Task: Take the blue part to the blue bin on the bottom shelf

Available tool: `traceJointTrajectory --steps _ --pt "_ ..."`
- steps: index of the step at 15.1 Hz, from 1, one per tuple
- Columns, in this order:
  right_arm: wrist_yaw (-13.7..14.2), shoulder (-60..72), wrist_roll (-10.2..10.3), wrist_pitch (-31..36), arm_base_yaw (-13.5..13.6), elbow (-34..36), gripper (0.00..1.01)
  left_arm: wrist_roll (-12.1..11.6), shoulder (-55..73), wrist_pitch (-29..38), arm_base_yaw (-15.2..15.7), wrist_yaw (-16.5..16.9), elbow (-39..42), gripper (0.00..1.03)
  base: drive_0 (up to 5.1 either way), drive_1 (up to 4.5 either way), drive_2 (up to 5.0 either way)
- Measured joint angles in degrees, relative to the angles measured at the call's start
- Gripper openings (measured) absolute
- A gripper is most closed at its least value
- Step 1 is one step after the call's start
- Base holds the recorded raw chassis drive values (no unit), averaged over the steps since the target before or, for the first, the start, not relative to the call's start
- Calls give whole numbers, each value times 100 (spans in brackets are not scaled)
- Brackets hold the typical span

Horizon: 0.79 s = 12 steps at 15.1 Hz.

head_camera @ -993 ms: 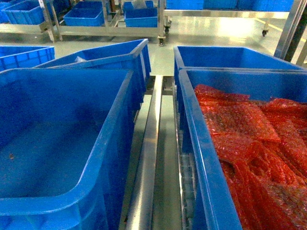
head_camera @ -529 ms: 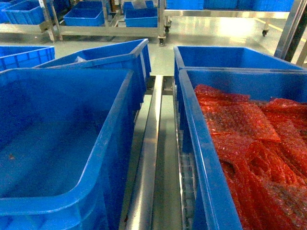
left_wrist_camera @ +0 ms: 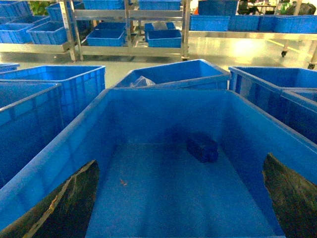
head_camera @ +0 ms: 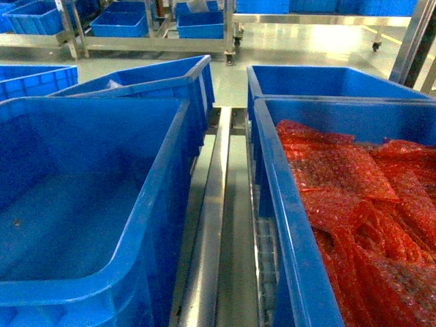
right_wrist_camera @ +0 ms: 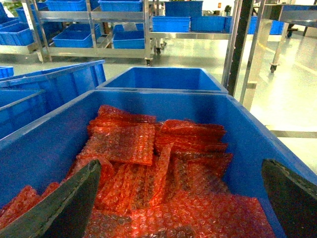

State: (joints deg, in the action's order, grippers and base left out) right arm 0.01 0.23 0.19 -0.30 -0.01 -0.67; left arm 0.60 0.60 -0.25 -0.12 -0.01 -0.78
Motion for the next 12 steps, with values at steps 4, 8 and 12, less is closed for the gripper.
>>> traceJointTrajectory --steps 4,8,12 --pt "0 0 0 0 0 0 98 0 0 -2 0 0 0 98 0 0 0" --pt "0 0 0 0 0 0 98 0 0 -2 0 0 0 98 0 0 0" --pt "0 0 0 0 0 0 98 0 0 0 0 0 0 98 0 0 0"
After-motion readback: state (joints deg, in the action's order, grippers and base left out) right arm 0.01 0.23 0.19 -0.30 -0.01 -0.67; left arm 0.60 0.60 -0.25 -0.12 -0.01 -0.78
